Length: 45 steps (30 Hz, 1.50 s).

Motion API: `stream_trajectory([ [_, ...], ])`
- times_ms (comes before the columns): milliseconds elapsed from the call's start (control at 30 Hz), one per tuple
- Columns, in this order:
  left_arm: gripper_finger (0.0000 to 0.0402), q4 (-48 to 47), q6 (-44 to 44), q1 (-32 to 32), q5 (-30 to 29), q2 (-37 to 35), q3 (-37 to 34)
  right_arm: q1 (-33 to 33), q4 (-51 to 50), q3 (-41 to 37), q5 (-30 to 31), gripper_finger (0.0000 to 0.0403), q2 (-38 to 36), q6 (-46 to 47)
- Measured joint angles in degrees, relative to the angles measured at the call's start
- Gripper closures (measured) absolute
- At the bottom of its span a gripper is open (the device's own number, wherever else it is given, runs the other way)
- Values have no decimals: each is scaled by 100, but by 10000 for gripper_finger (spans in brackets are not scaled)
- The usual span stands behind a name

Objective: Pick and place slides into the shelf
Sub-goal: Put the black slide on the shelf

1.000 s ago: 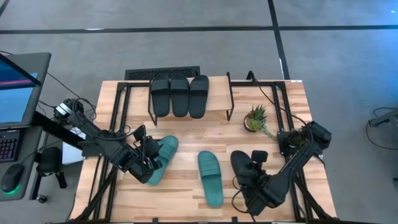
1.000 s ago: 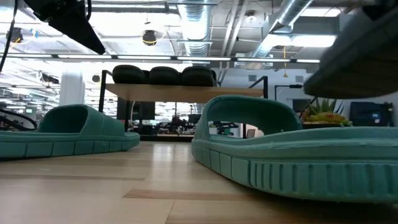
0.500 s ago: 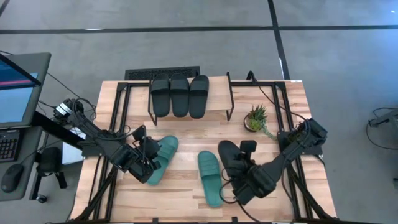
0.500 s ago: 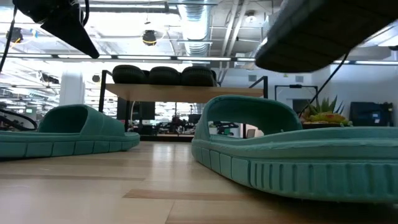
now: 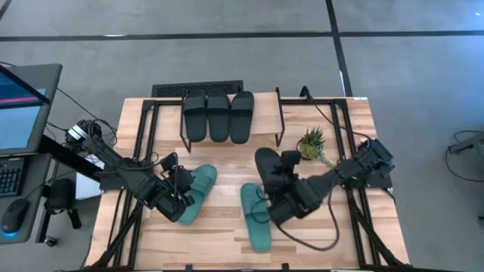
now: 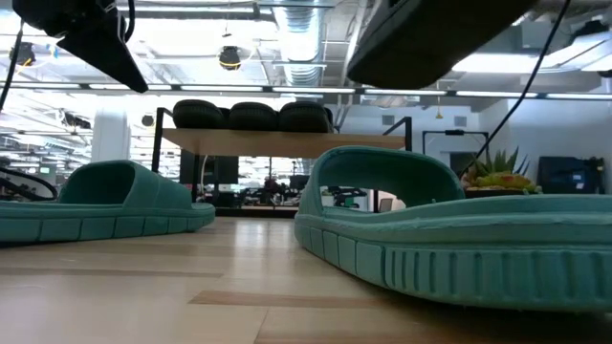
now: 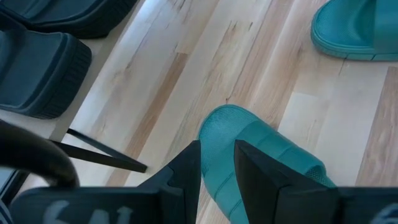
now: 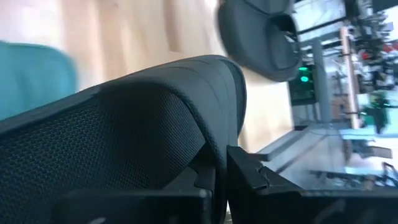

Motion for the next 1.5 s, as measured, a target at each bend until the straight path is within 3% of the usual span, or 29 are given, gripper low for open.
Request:
stream_trajectory([
  [667, 315, 3, -4, 0, -46, 0, 0, -1971, 0, 10, 319, 391, 0, -852],
  [1500, 315, 20, -7, -2, -271, 0, 0, -2740, 591, 253, 544, 391, -28, -1965],
])
